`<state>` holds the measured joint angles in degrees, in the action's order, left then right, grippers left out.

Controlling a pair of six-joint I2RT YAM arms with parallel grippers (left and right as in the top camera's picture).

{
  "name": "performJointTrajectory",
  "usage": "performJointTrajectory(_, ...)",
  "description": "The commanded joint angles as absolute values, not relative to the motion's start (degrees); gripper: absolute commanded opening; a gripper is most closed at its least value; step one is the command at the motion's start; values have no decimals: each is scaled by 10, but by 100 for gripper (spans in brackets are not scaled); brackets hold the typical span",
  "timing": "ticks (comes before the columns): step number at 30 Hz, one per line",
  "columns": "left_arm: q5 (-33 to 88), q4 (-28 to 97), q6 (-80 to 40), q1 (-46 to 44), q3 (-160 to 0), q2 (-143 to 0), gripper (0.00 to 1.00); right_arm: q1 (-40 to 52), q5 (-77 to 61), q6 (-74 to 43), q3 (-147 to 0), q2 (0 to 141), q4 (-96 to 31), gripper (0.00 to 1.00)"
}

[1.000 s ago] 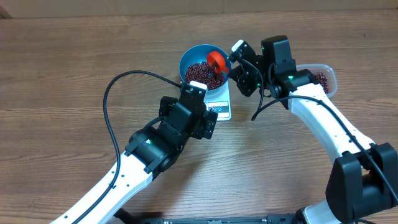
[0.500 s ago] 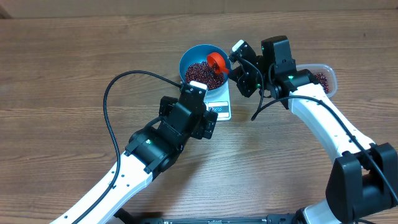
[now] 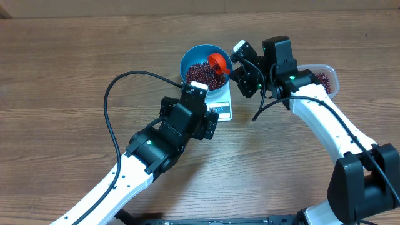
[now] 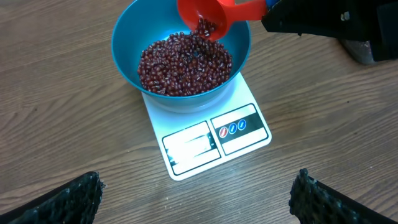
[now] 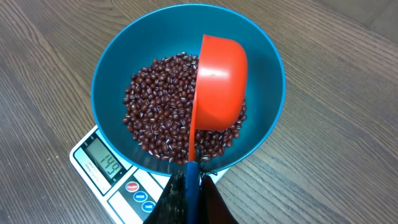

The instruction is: Scoop item into bowl and weigh 150g on scale

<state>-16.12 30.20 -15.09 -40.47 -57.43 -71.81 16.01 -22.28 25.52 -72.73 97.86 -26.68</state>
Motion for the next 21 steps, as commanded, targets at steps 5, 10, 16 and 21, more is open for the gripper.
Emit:
performJointTrajectory(5,-169,301,-159,-405,-570,-724,100,160,-220,274,-739,964,-273,4)
performJointTrajectory(10,-169,301,-159,-405,-570,-724,100,160,-232,243,-739,964,-259,4)
performJointTrajectory(16,-169,301,-159,-405,-570,-724,100,160,-230,242,-739,964,-258,4)
performJointTrajectory(21,-169,301,-159,-405,-570,-724,99,160,-230,242,-739,964,-262,4)
